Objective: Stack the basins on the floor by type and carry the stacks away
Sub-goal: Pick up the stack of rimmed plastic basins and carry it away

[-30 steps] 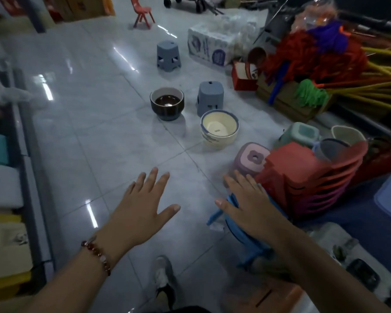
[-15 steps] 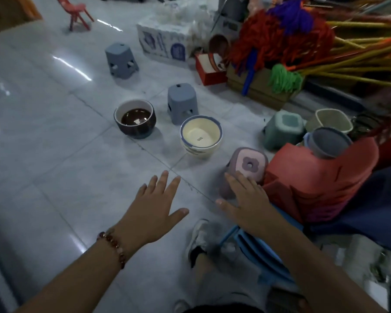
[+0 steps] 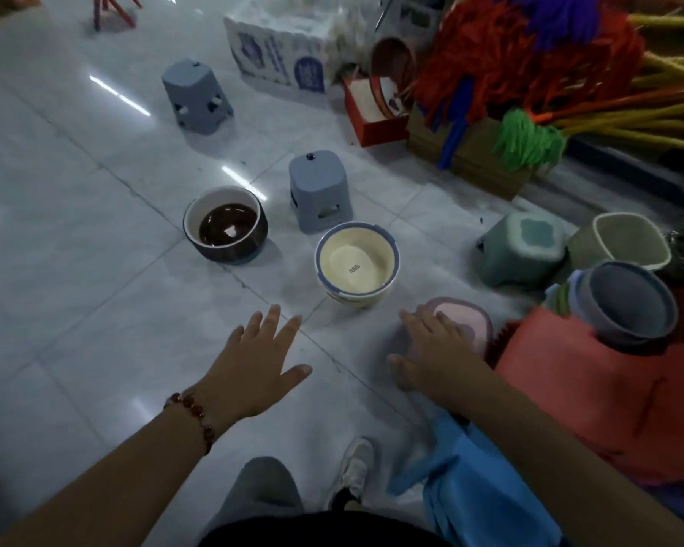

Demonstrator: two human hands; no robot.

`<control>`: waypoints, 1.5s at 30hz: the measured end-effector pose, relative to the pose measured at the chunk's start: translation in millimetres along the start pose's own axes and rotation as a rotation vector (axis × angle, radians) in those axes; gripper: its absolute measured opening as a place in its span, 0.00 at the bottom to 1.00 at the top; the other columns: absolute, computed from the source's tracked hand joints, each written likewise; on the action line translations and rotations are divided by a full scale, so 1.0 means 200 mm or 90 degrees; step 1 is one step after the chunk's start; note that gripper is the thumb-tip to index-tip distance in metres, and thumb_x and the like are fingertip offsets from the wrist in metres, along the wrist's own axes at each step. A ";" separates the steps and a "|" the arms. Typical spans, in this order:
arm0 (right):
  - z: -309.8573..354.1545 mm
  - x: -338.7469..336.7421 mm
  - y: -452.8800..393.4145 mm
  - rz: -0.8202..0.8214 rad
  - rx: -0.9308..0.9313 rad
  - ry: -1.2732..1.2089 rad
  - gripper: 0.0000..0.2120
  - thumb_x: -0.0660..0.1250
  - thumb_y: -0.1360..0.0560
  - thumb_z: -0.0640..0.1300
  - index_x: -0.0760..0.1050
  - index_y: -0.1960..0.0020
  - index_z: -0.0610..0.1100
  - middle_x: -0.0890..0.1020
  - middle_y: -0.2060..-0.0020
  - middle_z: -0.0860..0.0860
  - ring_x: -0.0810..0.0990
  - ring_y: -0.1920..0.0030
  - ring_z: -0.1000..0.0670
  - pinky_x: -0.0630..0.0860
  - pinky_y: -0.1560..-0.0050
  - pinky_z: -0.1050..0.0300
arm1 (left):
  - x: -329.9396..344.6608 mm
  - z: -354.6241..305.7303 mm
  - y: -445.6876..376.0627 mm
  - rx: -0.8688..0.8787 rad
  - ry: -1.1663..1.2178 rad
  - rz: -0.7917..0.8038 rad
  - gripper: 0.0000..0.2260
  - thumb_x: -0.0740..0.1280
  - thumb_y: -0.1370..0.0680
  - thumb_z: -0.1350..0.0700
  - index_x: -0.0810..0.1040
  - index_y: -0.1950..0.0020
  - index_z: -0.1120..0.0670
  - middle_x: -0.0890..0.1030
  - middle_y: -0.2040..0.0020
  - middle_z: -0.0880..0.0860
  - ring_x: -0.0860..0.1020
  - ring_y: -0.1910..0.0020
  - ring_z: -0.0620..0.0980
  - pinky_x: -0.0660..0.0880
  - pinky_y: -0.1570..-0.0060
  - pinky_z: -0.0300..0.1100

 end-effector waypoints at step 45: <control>-1.16 1.02 -3.26 0.153 0.674 -0.753 0.42 0.68 0.23 0.57 0.49 0.19 0.46 0.59 0.22 0.47 0.65 0.26 0.46 0.67 0.37 0.52 | 0.71 0.82 -4.05 -0.232 0.409 0.289 0.32 0.63 0.21 0.38 0.59 0.21 0.51 0.66 0.26 0.49 0.68 0.30 0.52 0.66 0.32 0.46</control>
Point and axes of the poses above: each hand's wrist, its own y-axis away from the middle knuckle, its own x-axis out of the palm, z = x × y, the point moved 2 cm from there along -y, towards the middle knuckle
